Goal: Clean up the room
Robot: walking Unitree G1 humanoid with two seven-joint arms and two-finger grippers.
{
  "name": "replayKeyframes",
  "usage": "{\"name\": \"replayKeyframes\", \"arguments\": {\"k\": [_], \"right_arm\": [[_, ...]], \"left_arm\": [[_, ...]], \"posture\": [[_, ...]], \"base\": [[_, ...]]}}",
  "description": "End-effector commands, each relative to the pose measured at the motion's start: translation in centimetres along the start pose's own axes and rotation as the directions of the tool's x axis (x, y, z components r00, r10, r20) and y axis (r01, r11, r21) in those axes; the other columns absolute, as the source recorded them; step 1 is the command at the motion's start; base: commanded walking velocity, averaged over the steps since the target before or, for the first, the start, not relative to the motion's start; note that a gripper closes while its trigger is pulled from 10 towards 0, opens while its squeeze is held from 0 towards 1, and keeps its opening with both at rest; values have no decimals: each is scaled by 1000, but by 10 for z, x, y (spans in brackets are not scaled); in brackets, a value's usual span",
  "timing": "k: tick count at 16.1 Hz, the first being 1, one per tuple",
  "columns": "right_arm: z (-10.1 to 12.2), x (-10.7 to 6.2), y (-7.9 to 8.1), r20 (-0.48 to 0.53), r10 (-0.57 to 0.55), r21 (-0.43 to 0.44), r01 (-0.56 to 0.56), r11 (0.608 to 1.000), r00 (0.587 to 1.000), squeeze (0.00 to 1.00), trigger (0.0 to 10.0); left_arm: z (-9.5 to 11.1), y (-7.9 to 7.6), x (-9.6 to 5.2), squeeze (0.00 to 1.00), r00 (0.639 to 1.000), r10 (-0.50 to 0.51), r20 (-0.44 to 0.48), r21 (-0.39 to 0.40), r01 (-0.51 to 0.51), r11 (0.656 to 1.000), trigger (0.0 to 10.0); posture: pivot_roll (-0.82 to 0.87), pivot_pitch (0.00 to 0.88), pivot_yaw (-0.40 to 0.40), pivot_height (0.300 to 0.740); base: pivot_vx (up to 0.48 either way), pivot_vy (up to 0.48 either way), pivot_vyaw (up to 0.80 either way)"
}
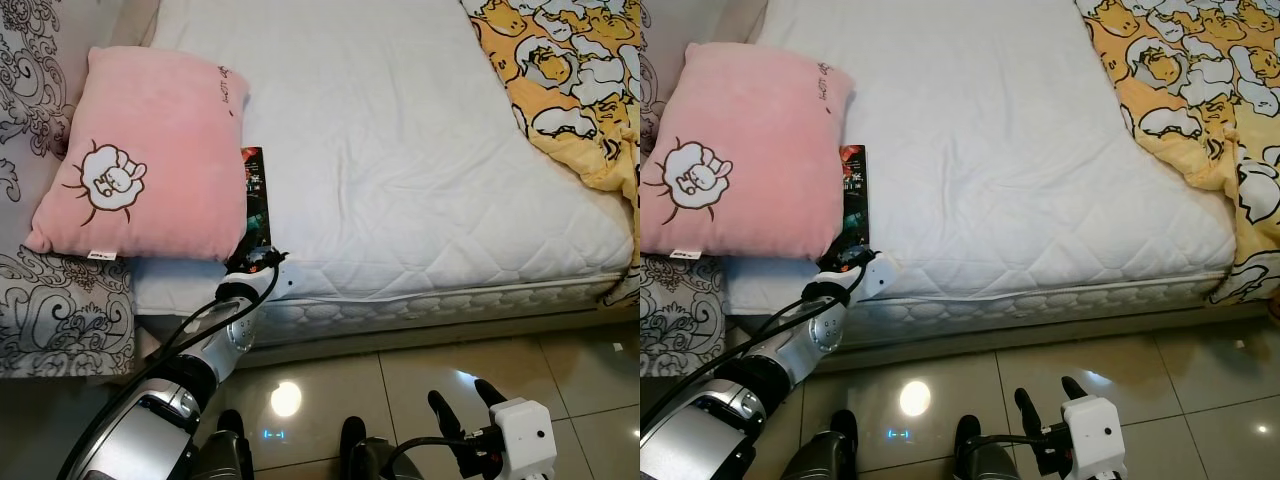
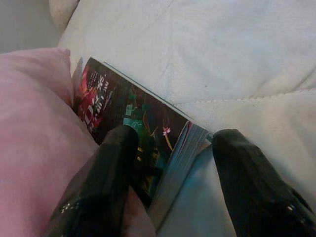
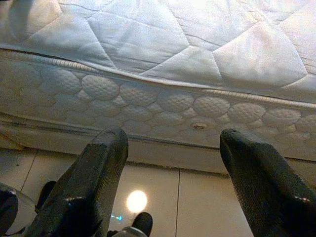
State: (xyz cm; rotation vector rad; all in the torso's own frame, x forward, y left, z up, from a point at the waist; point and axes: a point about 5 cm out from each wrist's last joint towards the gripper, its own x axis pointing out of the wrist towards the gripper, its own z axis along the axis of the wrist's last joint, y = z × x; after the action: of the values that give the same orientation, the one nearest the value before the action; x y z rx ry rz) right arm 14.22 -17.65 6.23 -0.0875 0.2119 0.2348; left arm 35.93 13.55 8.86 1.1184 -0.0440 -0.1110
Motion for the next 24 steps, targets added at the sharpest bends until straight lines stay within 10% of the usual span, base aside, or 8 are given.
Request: {"name": "replayKeyframes", "arguments": {"k": [1, 7, 8, 24], "right_arm": [[-9, -7, -3, -42, -7, -13, 6, 1000, 999, 0, 10000], [-8, -6, -6, -45, -2, -22, 1, 1000, 999, 0, 10000], [-8, -5, -6, -44, -1, -24, 0, 1000, 999, 0, 10000], [-8, -2, -8, -45, -14, -33, 12, 999, 999, 0, 10000]], "left_arm": [[-11, -4, -5, 0, 999, -5, -42, 8, 5, 1000, 10000], [-18, 4, -1, 0, 997, 25, -76, 68, -19, 997, 10000], [-18, 12, 3, 0, 996, 48, -78, 78, -42, 996, 0], [6, 8, 9, 0, 997, -8, 75, 241, -11, 970, 0]], "posture": [[-74, 326, -111, 740], [-77, 332, -125, 740], [-77, 333, -126, 740], [-81, 334, -123, 740]], "base": [[0, 0, 0], [0, 0, 0], [0, 0, 0], [0, 0, 0]]}}
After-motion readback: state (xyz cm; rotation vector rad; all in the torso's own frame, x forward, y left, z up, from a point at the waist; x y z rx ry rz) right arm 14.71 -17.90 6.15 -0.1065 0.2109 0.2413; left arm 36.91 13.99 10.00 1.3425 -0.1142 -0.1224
